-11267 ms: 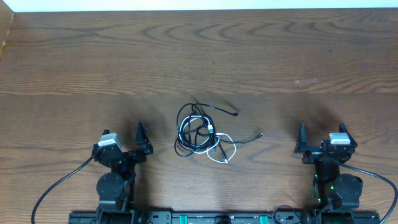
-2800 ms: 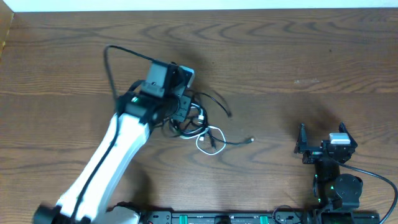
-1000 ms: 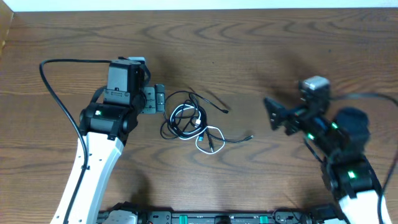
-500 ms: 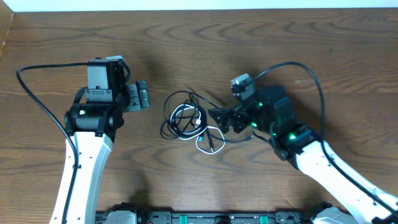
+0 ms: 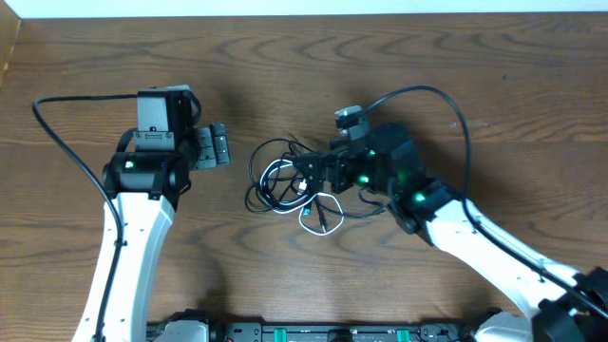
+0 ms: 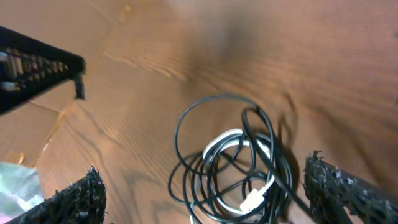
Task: Untangle cables
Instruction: 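Move the right gripper in and grasp the cable bundle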
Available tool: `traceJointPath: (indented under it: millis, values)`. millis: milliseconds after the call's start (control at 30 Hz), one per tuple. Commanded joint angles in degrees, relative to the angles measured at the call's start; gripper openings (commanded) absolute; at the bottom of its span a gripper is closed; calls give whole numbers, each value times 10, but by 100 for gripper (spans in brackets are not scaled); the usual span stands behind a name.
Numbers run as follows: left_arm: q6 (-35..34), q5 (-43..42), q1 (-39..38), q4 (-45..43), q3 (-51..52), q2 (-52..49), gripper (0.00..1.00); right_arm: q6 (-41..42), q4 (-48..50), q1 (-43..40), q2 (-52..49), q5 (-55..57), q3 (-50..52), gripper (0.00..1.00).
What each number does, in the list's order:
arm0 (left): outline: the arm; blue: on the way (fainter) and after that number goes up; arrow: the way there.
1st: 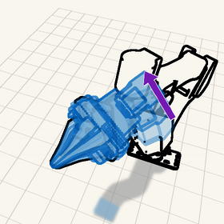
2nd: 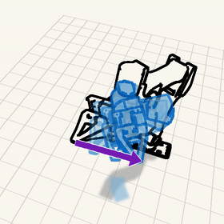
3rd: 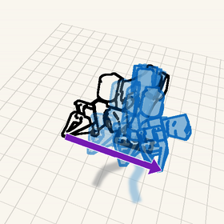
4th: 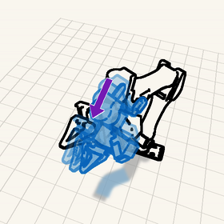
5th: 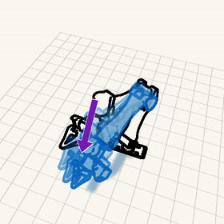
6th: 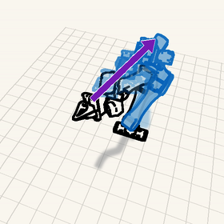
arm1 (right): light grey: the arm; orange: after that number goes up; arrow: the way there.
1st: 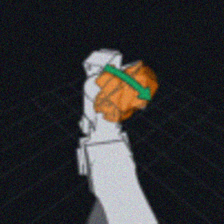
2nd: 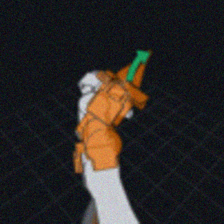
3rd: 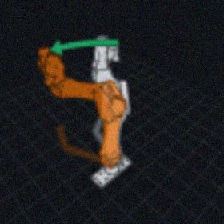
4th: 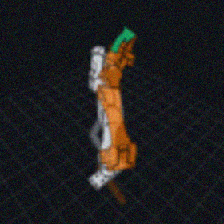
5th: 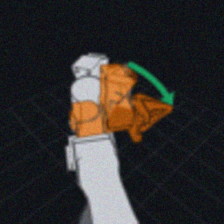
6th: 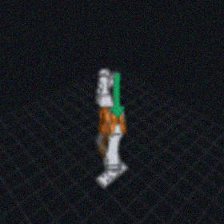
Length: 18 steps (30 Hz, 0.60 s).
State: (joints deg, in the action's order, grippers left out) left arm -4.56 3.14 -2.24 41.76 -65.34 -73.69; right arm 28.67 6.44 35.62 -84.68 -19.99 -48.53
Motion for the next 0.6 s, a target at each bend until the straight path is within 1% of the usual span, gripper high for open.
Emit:
traceJointPath:
  millis: [0, 267, 567]
  values:
    - [-7, -1, 3, -6, -5, -16, 96, 19, -22, 25, -29, 47, -37, 96]
    - [-7, -1, 3, -17, -5, -22, 96, 52, -62, 59, -79, 132, -47, 86]
    - [-7, -1, 3, -18, -5, -22, 96, 60, -63, 80, -142, 141, -47, 77]
